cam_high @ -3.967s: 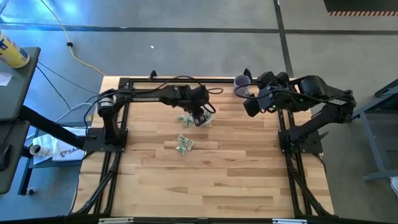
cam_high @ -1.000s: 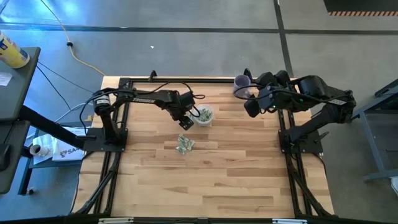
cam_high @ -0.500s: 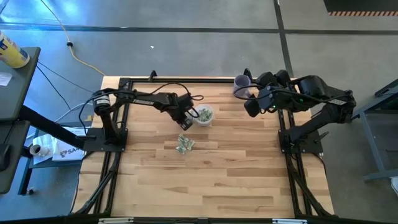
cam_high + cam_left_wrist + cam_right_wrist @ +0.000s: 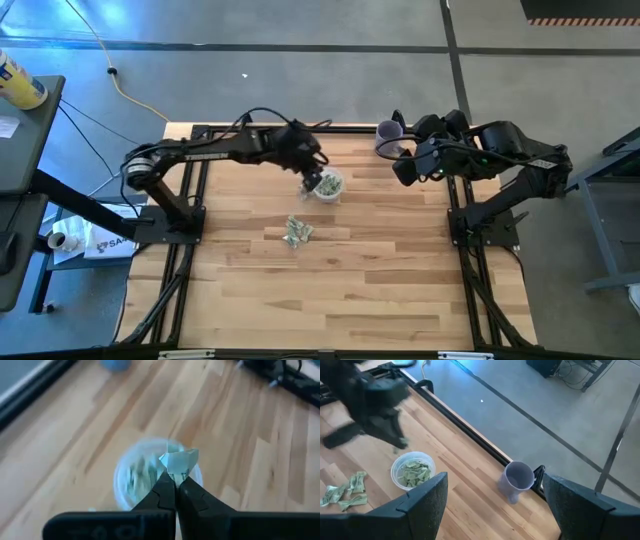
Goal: Pick and place Stevia / Truvia into bins
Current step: Put the stevia packet into the transparent container
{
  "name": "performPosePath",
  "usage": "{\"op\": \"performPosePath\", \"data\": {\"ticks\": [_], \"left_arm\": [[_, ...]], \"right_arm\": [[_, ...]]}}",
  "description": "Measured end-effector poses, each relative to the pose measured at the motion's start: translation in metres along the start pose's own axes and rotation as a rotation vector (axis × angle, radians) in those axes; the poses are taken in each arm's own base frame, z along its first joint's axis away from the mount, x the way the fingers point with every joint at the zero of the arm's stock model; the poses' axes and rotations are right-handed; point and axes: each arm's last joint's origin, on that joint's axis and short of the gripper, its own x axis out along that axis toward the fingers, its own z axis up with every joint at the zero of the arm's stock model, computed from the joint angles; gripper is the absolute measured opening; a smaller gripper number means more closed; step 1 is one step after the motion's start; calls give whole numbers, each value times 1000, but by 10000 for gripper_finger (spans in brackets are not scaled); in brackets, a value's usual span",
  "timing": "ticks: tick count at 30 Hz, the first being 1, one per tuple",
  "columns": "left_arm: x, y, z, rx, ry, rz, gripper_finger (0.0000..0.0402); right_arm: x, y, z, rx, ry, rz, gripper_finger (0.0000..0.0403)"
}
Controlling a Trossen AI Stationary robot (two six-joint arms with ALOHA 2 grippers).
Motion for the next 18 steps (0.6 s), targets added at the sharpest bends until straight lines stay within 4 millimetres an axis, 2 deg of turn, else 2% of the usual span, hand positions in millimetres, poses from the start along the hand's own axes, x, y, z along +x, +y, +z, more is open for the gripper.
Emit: {"op": "performPosePath", "data": {"ticks": [3,6,9,11,14,16,18], "left_arm": [[25,2,-3,11,28,-27,47],[44,-3,-10,-25,67,-70,109],[45,-10,-12,-29,69,-53,179],[40,-14,-14,-24,81,-46,221],[15,-16,-20,-37,181,-82,270],[-2,-19,-31,-48,313,-85,290],[-9,-24,-49,-46,480,-39,297]], "right_arm": [[0,0,0,2,4,5,314],[0,1,0,4,15,19,314],[0,1,-1,11,21,27,314],[0,1,-1,11,21,27,314],[0,1,-1,11,22,28,314],[0,1,-1,6,29,37,314],[0,1,-1,5,31,40,314]]}}
